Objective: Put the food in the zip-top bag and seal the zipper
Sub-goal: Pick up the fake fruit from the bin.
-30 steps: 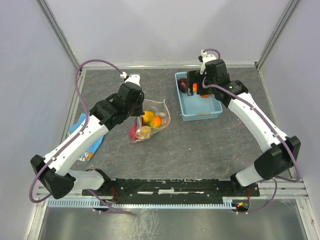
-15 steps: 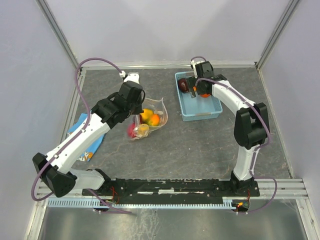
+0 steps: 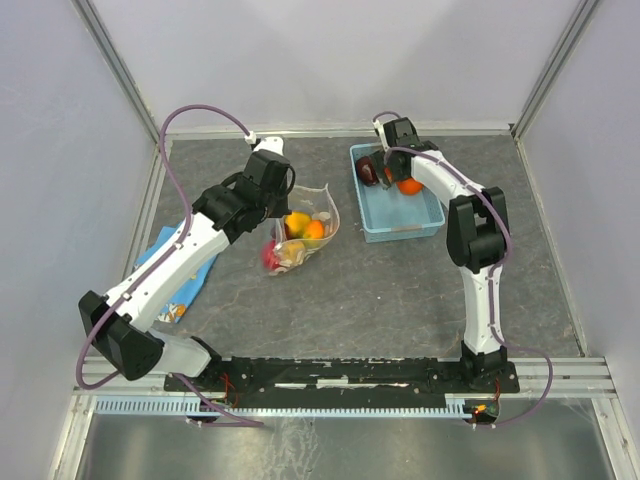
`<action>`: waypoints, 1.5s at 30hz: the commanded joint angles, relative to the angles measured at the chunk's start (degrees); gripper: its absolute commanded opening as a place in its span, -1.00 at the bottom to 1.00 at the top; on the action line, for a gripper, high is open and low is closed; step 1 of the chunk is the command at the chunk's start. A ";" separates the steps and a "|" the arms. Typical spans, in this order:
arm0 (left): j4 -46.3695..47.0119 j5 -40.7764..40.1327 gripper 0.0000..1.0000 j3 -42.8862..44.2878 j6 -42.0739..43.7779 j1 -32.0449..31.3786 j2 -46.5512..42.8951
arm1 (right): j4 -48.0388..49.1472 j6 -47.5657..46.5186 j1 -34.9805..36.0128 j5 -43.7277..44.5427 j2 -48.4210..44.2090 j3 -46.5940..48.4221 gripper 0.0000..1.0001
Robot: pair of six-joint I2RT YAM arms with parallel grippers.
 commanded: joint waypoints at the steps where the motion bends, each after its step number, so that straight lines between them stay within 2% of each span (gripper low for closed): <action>1: 4.32 1.51 -0.95 2.82 4.22 0.88 0.62 | -2.10 -1.37 -0.50 1.29 2.75 5.31 0.98; 20: 4.17 5.72 -0.95 1.41 4.23 1.30 3.62 | -6.35 0.94 -2.51 -9.13 7.58 6.95 0.99; 25: 3.62 6.76 -0.95 2.13 3.93 1.21 4.38 | -6.14 0.51 -2.53 -9.49 7.04 6.48 0.82; 36: 3.48 7.63 -0.95 3.34 5.00 1.21 4.47 | -4.72 6.06 -2.43 -13.53 -7.18 -3.88 0.45; 45: 3.18 9.82 -0.95 3.60 5.87 1.15 4.37 | -3.54 15.87 -1.26 -20.90 -23.12 -13.37 0.34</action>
